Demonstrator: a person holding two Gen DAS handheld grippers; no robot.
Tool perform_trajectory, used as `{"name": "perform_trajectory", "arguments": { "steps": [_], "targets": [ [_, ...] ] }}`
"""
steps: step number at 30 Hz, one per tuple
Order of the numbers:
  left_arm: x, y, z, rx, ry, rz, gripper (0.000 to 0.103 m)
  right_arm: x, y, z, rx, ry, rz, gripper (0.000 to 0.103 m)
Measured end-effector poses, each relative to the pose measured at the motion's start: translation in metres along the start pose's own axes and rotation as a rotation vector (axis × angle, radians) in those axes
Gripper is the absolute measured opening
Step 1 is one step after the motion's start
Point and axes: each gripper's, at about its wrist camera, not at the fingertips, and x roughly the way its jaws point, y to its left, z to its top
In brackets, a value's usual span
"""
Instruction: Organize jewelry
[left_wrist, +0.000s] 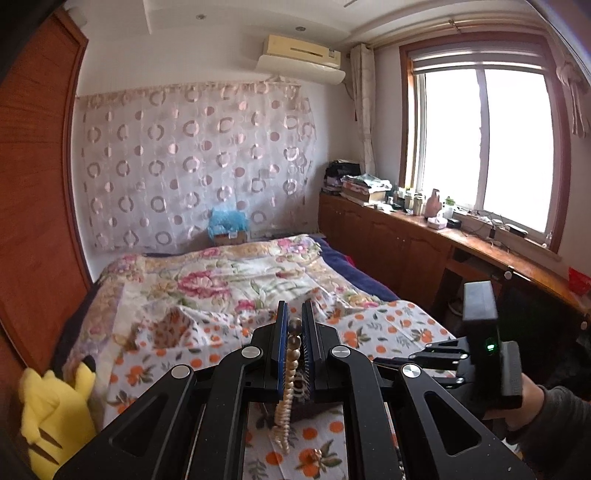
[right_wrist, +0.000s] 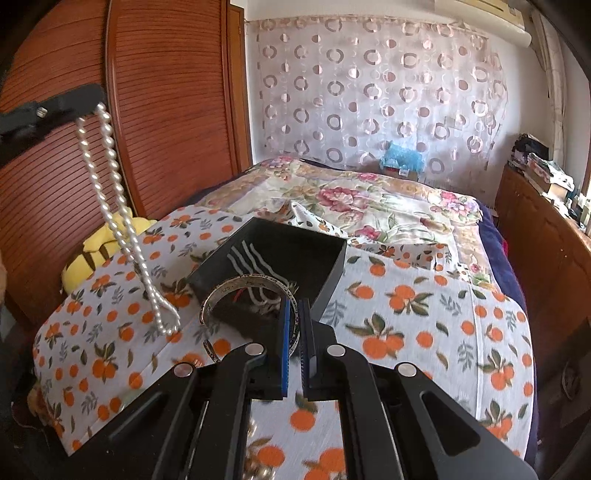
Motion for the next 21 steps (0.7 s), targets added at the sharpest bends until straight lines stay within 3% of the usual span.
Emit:
{"name": "perform_trajectory", "arguments": {
  "steps": [11,21],
  "targets": [
    [0.028,-0.005,0.044,0.052,-0.007,0.049,0.007,0.051,-0.022,0.023,0.021,0.027,-0.040,0.006],
    [0.065,-0.014,0.054,0.050,0.028,0.070,0.007,0.072,-0.016,0.024,0.002,0.033,-0.014,0.006]
  ]
}}
